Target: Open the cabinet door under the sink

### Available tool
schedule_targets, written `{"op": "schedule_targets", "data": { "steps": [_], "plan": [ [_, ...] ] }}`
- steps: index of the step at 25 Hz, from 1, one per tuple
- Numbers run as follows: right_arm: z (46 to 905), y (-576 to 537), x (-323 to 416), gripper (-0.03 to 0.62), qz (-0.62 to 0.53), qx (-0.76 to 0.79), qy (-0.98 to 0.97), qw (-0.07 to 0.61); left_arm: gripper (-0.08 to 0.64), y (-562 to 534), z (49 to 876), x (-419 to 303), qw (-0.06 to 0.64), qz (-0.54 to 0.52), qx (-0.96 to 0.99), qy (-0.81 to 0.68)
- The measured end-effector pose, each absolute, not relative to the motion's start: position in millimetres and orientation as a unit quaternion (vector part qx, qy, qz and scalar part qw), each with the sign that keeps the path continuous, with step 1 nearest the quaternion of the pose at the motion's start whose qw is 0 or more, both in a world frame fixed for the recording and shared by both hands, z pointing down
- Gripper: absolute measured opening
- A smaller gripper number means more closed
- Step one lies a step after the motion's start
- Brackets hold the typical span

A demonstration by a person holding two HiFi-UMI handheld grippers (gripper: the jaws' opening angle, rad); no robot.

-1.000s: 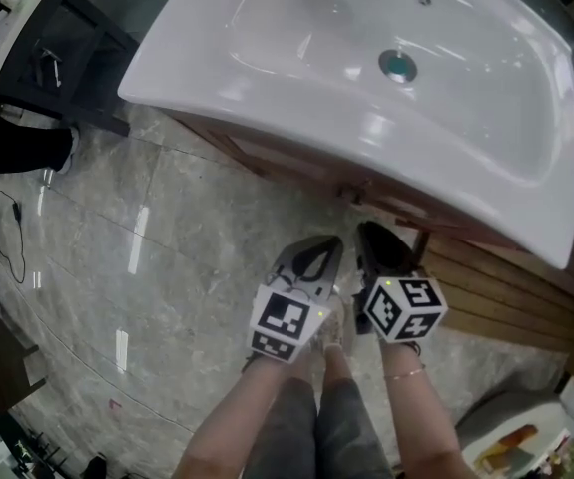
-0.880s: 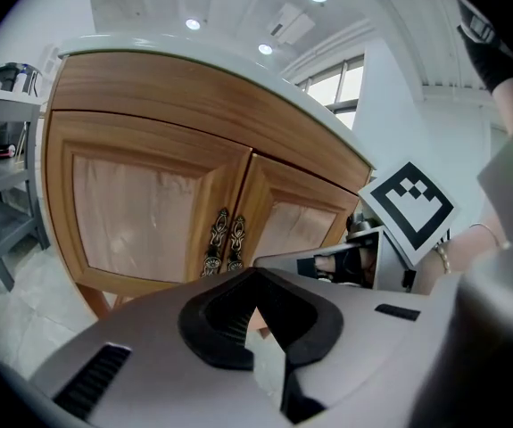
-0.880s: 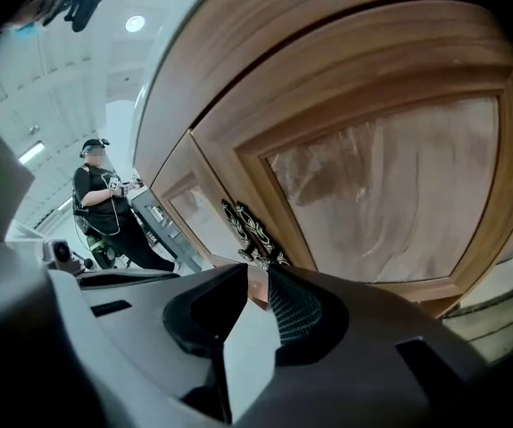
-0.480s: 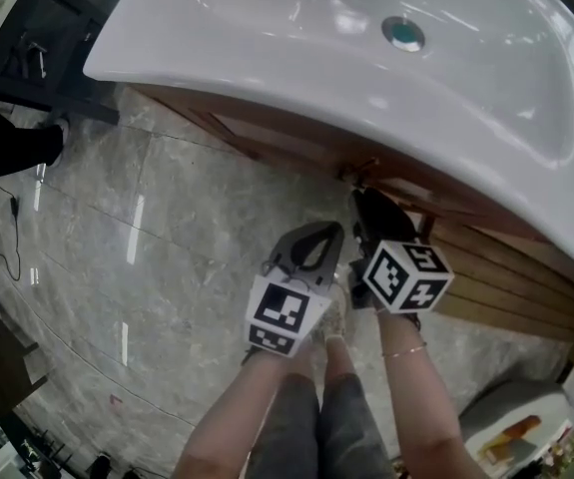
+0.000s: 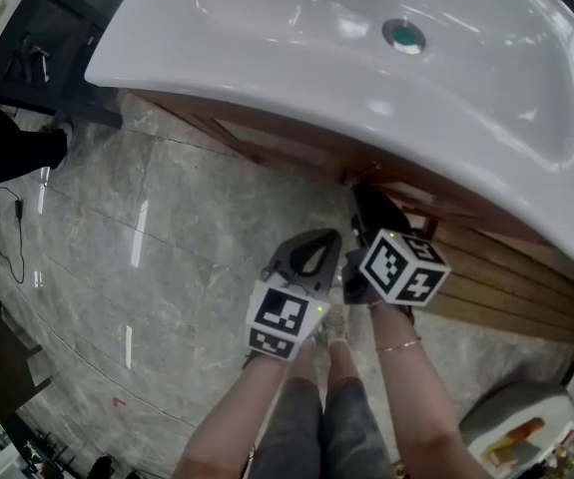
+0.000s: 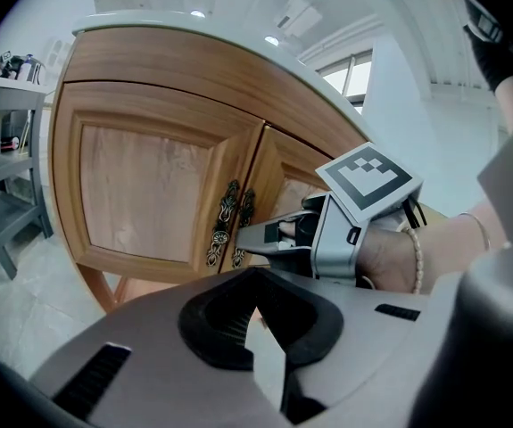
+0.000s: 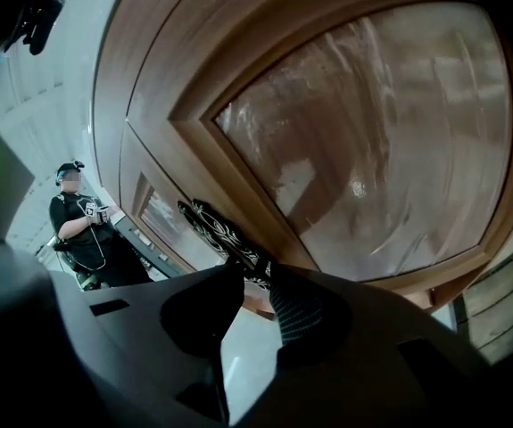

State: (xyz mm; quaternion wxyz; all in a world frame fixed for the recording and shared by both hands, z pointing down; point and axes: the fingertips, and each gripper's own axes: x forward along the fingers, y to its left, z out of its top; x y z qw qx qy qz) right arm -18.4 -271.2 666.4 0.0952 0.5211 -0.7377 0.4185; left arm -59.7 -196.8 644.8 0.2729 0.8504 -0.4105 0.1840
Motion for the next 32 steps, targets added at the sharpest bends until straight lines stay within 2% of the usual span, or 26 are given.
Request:
{"op": "schedule_targets", "data": {
  "steps": [32],
  "plan": [
    [665,-248,-23,0.084,0.392,0.490,-0.770,0.118,0.015,-214,640,-58,0.268,0.186,0.858,-0.397]
  ]
}}
